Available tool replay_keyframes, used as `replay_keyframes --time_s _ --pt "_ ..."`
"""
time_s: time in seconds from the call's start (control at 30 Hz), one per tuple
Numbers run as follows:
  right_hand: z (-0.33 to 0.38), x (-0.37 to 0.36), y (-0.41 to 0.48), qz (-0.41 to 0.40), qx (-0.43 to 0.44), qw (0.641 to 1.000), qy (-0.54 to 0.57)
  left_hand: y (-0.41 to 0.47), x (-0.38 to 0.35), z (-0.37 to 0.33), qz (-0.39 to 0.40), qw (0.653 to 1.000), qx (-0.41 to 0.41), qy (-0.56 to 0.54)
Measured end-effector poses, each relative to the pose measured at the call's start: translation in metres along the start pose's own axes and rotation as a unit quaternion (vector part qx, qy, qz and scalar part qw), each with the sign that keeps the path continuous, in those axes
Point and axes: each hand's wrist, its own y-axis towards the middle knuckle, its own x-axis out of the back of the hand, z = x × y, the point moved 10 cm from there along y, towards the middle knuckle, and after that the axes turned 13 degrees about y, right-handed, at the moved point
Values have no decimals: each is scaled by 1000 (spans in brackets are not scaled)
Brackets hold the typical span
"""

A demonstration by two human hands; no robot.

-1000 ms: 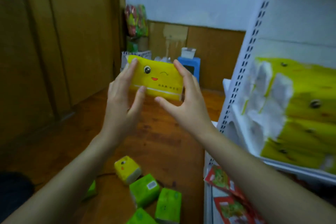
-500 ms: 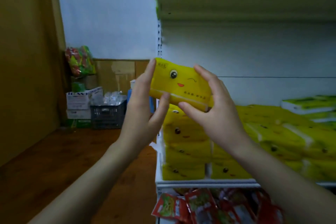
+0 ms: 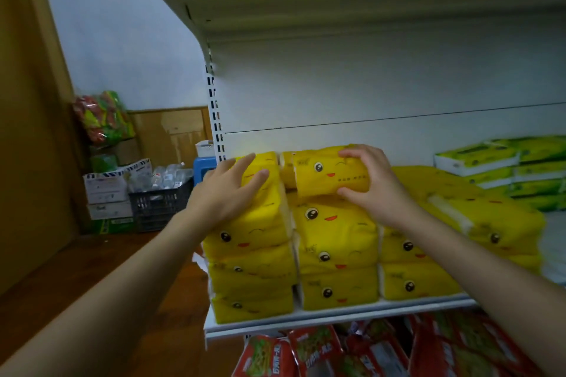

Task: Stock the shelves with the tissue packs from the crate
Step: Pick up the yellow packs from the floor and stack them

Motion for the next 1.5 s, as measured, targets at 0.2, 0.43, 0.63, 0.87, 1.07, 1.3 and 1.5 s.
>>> replay_keyframes --time_s 0.2,0.43,0.63,0.87,1.07,1.3,1.5 --pt "-20 -14 8 92 -66 994 2 2 -15 6 49 998 15 31" --pt "-21 -33 21 78 -78 994 -5 4 -15 -2 52 997 3 51" --pt "-28 -42 26 96 -113 988 -45 6 -14 -5 46 999 -12 27" --pt "-33 -25 22 73 -153 985 15 -17 5 -8 32 996 -83 -28" --pt "-33 -31 17 72 -145 986 -46 -29 -4 -10 40 995 -88 4" --pt "32 -18 20 -7 -24 1000 -4 -60 39 41 -158 982 -56 -87" --pt "137 -104 0 50 104 989 93 -100 41 143 -199 975 21 -95"
